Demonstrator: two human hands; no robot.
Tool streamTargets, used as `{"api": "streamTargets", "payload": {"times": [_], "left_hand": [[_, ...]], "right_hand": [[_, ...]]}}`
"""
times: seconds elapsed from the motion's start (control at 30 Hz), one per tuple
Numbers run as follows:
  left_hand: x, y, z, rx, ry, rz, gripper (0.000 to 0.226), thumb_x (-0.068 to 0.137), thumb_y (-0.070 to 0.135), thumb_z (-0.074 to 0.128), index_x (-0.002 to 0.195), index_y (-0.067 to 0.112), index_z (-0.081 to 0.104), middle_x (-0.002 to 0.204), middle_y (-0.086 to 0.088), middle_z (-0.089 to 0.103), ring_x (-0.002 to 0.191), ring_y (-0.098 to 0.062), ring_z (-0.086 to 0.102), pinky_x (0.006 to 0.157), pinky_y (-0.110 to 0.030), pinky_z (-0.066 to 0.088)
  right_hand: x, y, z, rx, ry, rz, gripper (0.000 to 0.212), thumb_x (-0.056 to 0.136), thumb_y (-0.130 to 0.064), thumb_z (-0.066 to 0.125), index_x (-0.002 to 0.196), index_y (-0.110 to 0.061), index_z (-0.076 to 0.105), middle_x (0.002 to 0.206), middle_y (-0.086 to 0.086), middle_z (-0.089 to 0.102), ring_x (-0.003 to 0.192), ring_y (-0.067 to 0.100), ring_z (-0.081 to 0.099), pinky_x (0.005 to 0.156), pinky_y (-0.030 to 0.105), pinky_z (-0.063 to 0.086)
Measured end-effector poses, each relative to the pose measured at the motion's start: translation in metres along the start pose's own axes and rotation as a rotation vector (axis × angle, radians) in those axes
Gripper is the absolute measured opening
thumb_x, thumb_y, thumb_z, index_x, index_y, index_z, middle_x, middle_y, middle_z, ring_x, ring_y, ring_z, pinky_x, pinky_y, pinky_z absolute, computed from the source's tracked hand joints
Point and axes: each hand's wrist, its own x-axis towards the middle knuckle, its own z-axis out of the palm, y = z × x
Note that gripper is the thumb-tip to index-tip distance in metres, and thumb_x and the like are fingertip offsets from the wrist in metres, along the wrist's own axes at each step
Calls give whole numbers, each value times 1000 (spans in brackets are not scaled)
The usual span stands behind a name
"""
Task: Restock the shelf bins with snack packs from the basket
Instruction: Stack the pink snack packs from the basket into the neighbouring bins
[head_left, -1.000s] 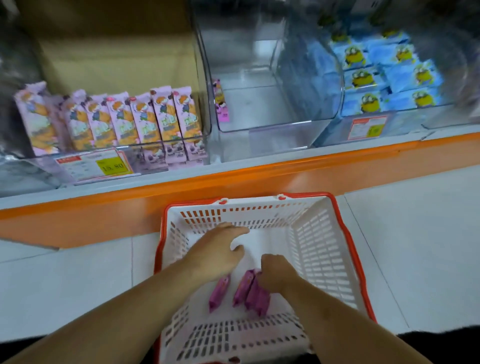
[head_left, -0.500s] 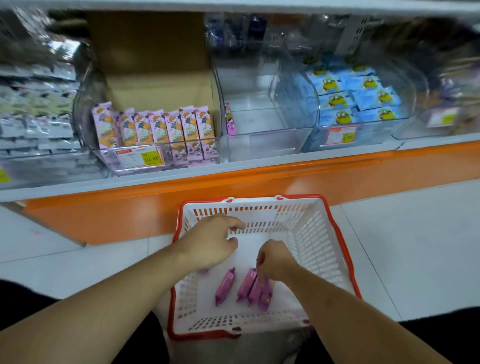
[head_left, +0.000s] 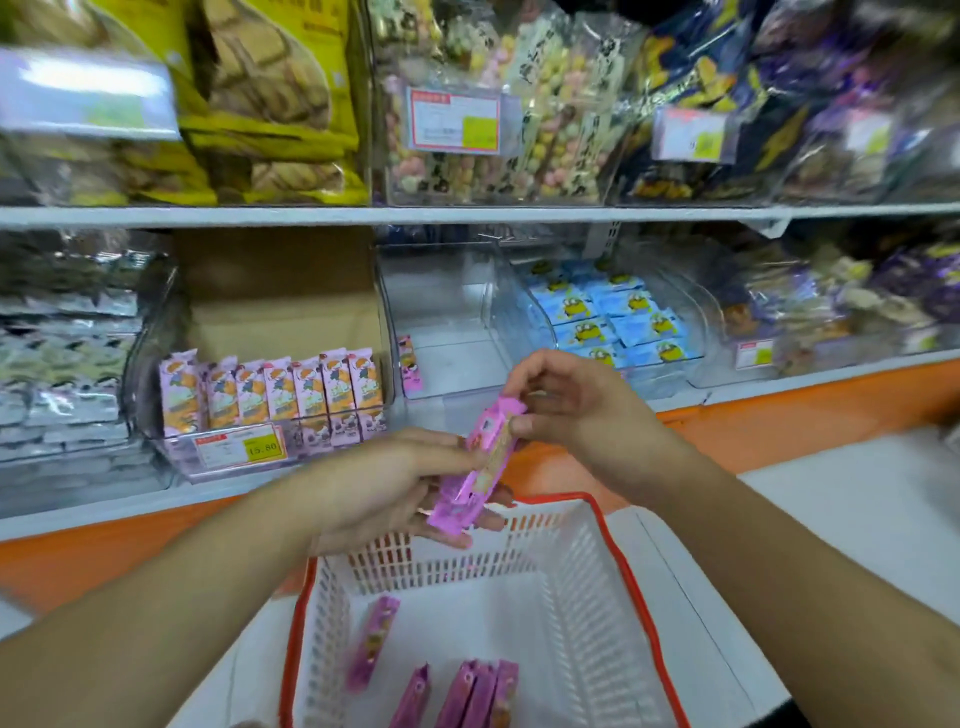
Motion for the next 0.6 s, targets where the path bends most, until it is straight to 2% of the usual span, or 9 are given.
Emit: {"api": "streamTargets", "payload": {"times": [0.03,0.1,0.17,0.27,0.3,0.37,0.47,0.53,0.6], "left_hand": [[-2,8,2,-42,-12,23,43,93,24,66,129,1,64,122,-23,71,116,-45,67,102,-58,53],[0,17,2,-40,38,88,39,94,18,64,127,-3,63,117,-25,72,109,-45,70,95,-58,57],[7,22,3,108,194,161,30,94,20,71,120,5,68,110,-20,74,102,-39,73,89,-54,61],[21,20,1,455,498,271,30,83,39,85,105,27,69,96,2,73,92,-17,73,89,-43,60],[25,20,1,498,558,304,30,80,41,87,100,31,68,91,8,71,86,-11,71,87,-43,59],[33,20,1,487,613,344,31,78,40,88,96,33,64,88,14,70,75,-9,69,78,-46,60],[42,24,2,517,688,351,37,73,45,90,94,35,61,88,16,70,76,-11,69,73,-47,59],[47,26,3,539,726,351,42,70,50,91,94,35,59,88,16,69,74,-11,68,71,-46,58],[51,26,4,537,727,345,45,68,50,92,94,34,59,87,15,68,71,-10,67,69,-44,59]], "right_hand": [[3,-2,-4,36,6,-31,28,86,24,66,104,3,61,98,17,66,89,28,68,81,39,59],[12,-5,-9,47,35,-67,32,87,24,65,107,0,61,108,16,69,103,29,70,88,38,58],[20,-8,-12,-7,115,-70,37,86,22,66,109,-6,65,120,9,72,119,22,68,95,36,55],[29,-6,-12,34,247,27,41,76,1,74,113,-17,71,124,6,68,106,22,71,87,37,61],[32,-4,-11,38,283,73,40,74,-9,74,113,-19,72,123,8,67,100,23,72,82,39,63],[39,0,-9,49,301,160,37,77,-22,80,113,-19,72,119,15,66,94,28,73,77,46,64],[49,2,-5,79,257,229,31,91,-25,82,114,-11,67,108,23,72,86,31,75,73,48,64],[53,2,-3,59,227,236,26,95,-22,78,114,-10,66,100,19,77,86,31,77,77,50,65],[55,2,-3,48,242,230,24,96,-18,76,115,-9,63,94,14,79,85,30,78,75,46,64]]}}
